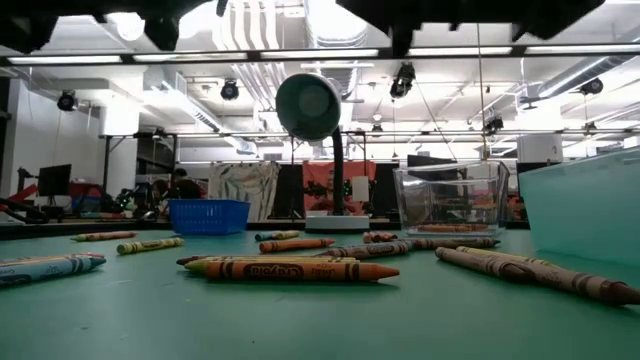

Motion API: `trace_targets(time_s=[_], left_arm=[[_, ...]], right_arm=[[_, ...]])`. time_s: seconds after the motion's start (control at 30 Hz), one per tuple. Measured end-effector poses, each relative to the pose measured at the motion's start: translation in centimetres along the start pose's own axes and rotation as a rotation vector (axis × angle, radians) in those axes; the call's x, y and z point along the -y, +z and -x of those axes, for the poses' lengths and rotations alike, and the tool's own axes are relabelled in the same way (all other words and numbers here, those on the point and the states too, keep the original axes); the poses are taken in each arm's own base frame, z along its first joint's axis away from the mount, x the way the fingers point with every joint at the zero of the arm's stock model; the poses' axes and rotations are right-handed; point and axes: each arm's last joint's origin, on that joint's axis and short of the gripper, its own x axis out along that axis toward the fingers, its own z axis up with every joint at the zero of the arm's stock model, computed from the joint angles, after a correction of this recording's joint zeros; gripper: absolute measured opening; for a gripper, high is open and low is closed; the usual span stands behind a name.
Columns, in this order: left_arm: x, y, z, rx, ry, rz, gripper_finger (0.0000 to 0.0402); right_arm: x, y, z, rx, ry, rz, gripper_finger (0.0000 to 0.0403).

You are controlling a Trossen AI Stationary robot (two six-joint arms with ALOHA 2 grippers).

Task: Sort crayons
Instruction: Put the blue crayon into the green bin

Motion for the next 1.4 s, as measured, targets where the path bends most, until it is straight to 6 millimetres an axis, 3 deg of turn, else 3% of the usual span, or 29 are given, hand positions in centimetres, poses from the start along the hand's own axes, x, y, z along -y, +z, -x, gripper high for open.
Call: trace_targets(time_s=[0.1,0.27,0.57,0.77,1.2,1.4], left_arm=[[0.5,-0.2,-0.7,0.041,-0.004,-0.015,0.0000],[1.5,-0.8,-2.1,0.032,-0.009,-0.065,0.0000],[1.9,-0.7,-2.6,0.038,-0.008,-0.081,0.0000],[1.8,-1.0,-3.0,0.036,0.010,-0.064,0.0000],[2.8,-1.6,-4.4,0.021,0.007,-0.091,0.0000],[2.8,-1.6,-4.4,0.024,0.009,-0.089,0.0000]], right_arm=[[-0.3,-0.7,-1.3,0.097,0.039,0.021,0.0057],[-0.6,-1.7,-3.3,0.117,0.035,0.001,0.0072],[-1.3,-0.8,-5.0,0.137,0.171,0.036,0.0154],[-1.4,-0.4,-5.9,0.150,0.171,0.035,0.0182],[-1.7,-0.8,-7.4,0.132,0.165,0.062,0.0182],[-1.7,-0.8,-7.5,0.128,0.166,0.063,0.0142]])
